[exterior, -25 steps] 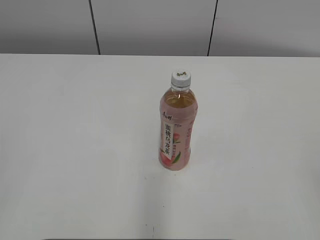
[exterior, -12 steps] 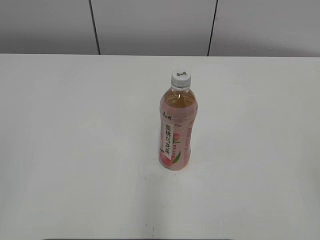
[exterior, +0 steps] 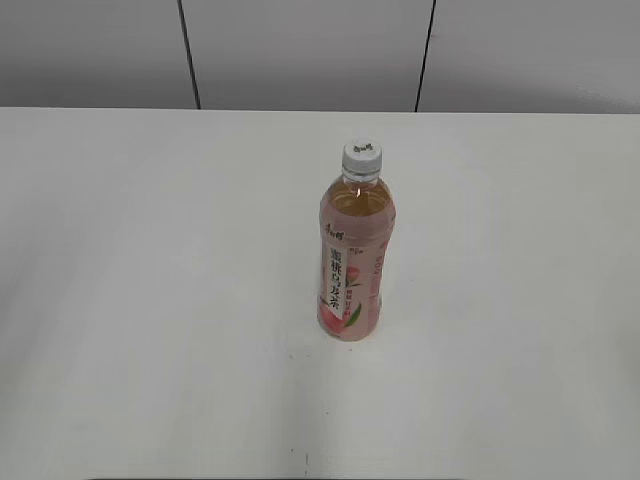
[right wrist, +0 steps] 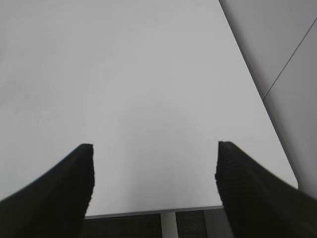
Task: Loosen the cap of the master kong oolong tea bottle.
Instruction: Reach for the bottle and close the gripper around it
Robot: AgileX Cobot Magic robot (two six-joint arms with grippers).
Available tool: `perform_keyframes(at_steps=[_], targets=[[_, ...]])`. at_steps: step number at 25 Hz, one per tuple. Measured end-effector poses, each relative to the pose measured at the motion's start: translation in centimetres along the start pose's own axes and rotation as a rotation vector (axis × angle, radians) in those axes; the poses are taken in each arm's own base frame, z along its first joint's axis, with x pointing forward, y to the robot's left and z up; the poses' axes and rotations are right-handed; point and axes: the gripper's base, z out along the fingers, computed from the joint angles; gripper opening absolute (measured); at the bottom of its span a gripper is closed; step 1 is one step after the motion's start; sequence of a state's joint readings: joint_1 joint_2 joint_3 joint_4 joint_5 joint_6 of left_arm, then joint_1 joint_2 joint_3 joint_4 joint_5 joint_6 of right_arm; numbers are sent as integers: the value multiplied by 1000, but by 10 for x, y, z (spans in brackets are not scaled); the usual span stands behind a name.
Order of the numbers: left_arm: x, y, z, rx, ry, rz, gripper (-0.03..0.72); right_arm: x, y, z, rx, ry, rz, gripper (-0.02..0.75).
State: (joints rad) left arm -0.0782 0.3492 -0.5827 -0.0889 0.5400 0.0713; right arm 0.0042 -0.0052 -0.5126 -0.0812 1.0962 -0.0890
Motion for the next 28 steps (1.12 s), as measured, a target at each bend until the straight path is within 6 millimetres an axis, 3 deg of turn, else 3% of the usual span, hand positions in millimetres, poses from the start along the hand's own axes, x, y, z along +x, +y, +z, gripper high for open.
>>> perform_keyframes(at_steps=[5, 8, 17, 21, 28], targets=[[-11, 0, 38, 23, -28, 25, 242, 0, 0, 0, 0, 0, 0, 578], [-7, 2, 63, 9, -5, 36, 242, 0, 0, 0, 0, 0, 0, 578], [59, 7, 126, -40, 115, 23, 242, 0, 0, 0, 0, 0, 0, 578], [78, -11, 143, 36, 125, 81, 242, 0, 0, 0, 0, 0, 0, 578], [97, -61, 167, 243, 70, 148, 242, 0, 0, 0, 0, 0, 0, 578]])
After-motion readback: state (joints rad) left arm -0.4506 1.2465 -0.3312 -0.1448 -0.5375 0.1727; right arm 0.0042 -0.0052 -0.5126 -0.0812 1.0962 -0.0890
